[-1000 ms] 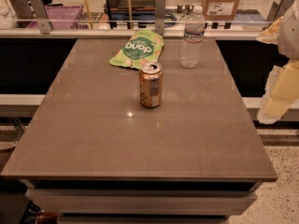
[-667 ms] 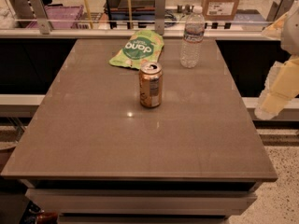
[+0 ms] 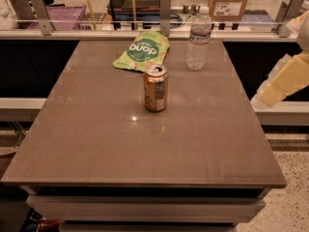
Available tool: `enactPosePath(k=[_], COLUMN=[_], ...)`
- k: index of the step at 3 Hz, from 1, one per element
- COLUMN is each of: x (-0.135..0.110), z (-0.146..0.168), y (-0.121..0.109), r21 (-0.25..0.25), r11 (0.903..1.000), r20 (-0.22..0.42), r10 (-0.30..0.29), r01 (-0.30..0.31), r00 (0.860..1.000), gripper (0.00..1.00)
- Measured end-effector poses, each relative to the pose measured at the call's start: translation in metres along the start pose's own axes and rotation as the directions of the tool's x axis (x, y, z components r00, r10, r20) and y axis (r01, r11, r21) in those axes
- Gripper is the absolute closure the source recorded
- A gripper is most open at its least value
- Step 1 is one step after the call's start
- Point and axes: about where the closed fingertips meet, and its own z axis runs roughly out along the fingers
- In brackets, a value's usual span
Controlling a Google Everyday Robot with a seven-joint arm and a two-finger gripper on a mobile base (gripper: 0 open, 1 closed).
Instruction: Knock water bottle over
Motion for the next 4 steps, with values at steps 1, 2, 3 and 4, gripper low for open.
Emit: enactPosePath(k=[1,2,3,4], x=[-0.002,-0.002,-0.004,-0.009], z=[0.006,0.022,0.034,0.050], y=[-0.020,-0.044,-0.059,-0.080], r21=[0.069,0.103,0.113,0.136], r11=[0.9887,0.9540,0.9290,0.9048], r20=[0.079,0.183,0.246,0.300], r10=[0.127,0.260,0.318,0.351], r01=[-0.133,-0.282,-0.353,-0.404], r00=[0.989,0.948,0.916,0.887], gripper=[0.00,0.00,0.00,0.00])
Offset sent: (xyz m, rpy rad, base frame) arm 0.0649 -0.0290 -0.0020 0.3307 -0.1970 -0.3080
